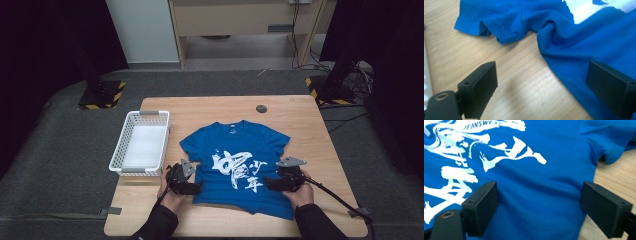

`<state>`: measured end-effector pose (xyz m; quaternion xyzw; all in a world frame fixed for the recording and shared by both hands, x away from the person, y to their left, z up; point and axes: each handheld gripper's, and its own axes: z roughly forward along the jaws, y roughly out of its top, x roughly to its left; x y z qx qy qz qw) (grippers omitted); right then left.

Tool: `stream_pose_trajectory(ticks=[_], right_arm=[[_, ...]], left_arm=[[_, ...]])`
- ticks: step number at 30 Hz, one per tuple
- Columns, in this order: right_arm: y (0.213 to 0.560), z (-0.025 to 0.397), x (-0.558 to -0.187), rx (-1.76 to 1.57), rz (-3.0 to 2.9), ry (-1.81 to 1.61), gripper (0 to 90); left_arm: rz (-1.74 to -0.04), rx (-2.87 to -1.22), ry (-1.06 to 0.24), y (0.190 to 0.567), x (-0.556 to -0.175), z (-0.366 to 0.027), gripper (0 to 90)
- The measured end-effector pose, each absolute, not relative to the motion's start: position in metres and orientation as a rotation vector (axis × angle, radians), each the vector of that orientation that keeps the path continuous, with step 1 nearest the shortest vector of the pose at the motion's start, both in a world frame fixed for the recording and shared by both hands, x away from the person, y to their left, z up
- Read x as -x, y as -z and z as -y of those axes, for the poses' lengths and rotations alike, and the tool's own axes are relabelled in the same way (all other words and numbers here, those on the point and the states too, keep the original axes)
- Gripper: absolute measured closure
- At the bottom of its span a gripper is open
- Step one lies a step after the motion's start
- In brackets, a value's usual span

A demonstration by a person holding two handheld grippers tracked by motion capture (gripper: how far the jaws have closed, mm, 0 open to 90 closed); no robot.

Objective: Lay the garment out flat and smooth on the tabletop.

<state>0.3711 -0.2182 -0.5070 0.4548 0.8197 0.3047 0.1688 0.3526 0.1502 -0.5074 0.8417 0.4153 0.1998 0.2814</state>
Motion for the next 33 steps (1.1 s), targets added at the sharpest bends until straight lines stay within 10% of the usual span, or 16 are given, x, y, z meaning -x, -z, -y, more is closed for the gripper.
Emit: stream_pose_trajectory(ticks=[33], right_arm=[[0.479, 0.268, -0.335, -1.354, -2.375, -0.866, 3.8]], left_arm=[[-1.144, -2.294, -0.350, 0.491, -0.297, -0.228, 4.5]])
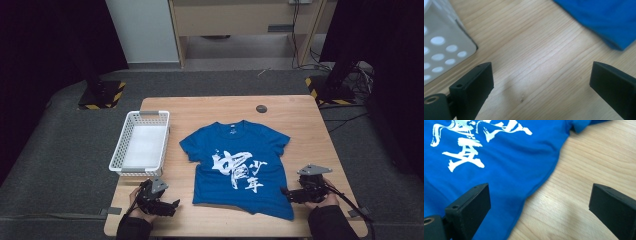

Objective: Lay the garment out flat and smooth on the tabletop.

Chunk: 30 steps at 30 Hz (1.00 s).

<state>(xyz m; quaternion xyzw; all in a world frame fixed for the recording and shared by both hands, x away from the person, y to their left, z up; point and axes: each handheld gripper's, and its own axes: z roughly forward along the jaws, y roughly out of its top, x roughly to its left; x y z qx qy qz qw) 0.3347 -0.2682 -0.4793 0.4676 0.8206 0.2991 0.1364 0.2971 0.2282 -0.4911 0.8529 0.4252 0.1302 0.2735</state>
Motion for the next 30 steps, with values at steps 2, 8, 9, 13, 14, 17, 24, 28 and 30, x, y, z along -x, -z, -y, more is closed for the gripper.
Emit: stream_pose_trajectory(ticks=[2, 8, 9, 13, 14, 17, 24, 28, 30], right_arm=[[0.479, 0.272, -0.334, -1.364, -2.371, -0.862, 3.7], [0.481, 0.281, -0.332, -1.398, -2.356, -0.867, 2.6], [0.482, 0.283, -0.332, -1.404, -2.343, -0.871, 2.5], [0.487, 0.291, -0.334, -1.443, -2.289, -0.895, 1.2], [0.488, 0.292, -0.334, -1.448, -2.280, -0.892, 1.2], [0.492, 0.297, -0.335, -1.454, -2.271, -0.878, 0.9], [0.497, 0.307, -0.337, -1.469, -2.267, -0.847, 0.8], [0.499, 0.315, -0.337, -1.492, -2.239, -0.847, 0.8], [0.500, 0.319, -0.338, -1.503, -2.223, -0.857, 0.8]], left_arm=[[-1.145, -2.302, -0.348, 0.492, -0.297, -0.233, 4.5], [-1.169, -2.321, -0.348, 0.496, -0.296, -0.246, 4.2], [-1.180, -2.318, -0.350, 0.497, -0.296, -0.249, 4.2], [-1.199, -2.304, -0.351, 0.498, -0.296, -0.257, 4.0], [-1.207, -2.303, -0.351, 0.499, -0.296, -0.259, 3.9], [-1.229, -2.303, -0.352, 0.501, -0.296, -0.265, 3.9], [-1.277, -2.273, -0.347, 0.504, -0.298, -0.274, 2.2], [-1.298, -2.256, -0.341, 0.505, -0.299, -0.276, 1.8], [-1.303, -2.248, -0.336, 0.506, -0.299, -0.276, 1.4]])
